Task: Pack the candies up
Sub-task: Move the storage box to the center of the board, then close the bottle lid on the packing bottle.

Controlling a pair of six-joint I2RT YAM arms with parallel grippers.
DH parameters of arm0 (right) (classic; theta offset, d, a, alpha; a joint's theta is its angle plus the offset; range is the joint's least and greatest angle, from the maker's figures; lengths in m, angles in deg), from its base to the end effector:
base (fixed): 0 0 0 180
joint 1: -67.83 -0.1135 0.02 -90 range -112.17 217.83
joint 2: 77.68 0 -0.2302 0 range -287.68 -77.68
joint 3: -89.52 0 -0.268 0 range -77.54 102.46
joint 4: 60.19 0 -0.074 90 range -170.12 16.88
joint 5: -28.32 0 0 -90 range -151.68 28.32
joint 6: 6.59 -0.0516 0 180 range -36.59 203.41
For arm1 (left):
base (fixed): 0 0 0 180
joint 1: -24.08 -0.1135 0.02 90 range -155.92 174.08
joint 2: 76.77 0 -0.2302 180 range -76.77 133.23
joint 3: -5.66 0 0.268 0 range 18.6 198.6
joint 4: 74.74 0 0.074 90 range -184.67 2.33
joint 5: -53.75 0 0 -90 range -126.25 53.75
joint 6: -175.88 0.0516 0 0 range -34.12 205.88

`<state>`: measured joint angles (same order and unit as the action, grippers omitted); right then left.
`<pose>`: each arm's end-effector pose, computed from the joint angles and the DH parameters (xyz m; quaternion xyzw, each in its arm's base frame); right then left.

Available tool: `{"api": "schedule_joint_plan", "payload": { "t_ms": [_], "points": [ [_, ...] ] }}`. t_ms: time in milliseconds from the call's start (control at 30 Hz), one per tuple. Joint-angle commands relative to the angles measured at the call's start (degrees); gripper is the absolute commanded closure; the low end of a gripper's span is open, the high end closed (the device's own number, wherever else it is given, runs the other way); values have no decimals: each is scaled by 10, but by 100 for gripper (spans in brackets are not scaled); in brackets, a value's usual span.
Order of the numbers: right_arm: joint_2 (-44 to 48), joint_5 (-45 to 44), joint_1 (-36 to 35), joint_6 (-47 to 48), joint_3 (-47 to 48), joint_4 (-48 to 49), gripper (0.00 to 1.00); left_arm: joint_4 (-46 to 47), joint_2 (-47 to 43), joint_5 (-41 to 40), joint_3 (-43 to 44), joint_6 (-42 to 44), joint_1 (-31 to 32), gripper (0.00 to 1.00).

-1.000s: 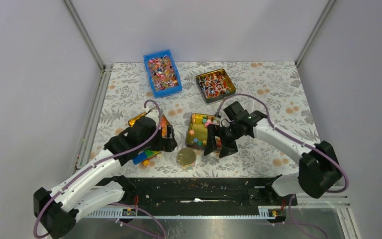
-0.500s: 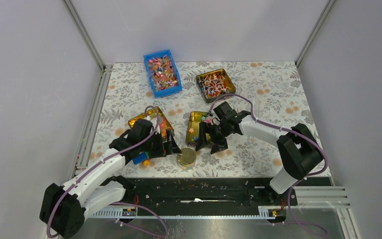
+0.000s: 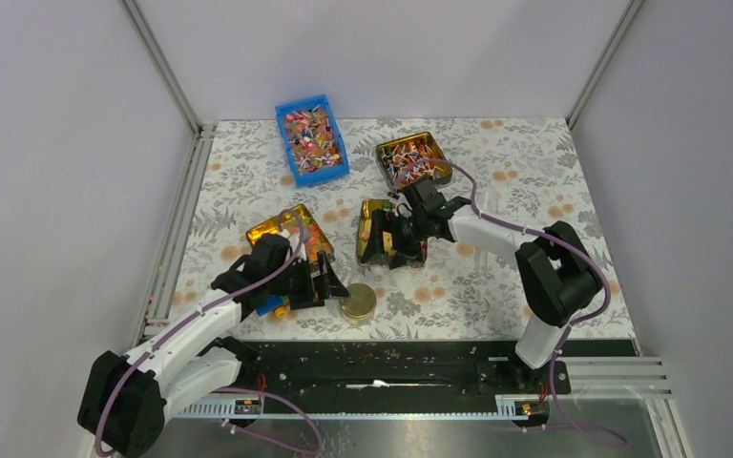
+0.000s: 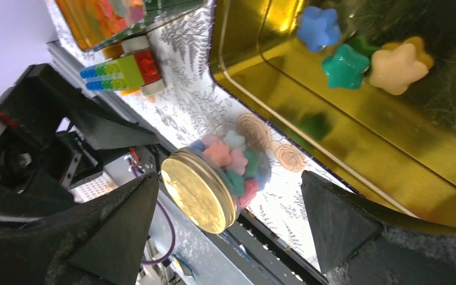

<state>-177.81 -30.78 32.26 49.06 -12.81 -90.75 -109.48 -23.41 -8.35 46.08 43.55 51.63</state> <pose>0.2931 0.2422 0.1432 -0.0942 0.9132 0.3822 0.1058 0.1877 -0.1252 0.1498 -0.0301 0.9087 -0.3849 0.1584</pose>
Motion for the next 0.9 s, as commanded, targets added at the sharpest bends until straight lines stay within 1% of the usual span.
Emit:
{"api": "schedule_joint_plan", "payload": {
  "t_ms": [0,167,300,500,733,867],
  "points": [
    [36,77,3,-20,-25,39,4,53,12,37,-17,-17,-5,8],
    [81,114,-1,-17,-107,50,7,65,49,40,-13,-13,-5,13],
    [80,136,-5,-10,-142,60,8,83,74,41,-18,-22,-4,18],
    [41,168,-20,-18,-130,76,16,104,83,43,-31,-35,-4,26],
    [7,178,-35,-13,-112,74,28,117,97,50,-34,-37,-4,37],
    [-7,178,-38,-8,-109,69,36,126,102,52,-39,-41,-4,49]
  ]
}}
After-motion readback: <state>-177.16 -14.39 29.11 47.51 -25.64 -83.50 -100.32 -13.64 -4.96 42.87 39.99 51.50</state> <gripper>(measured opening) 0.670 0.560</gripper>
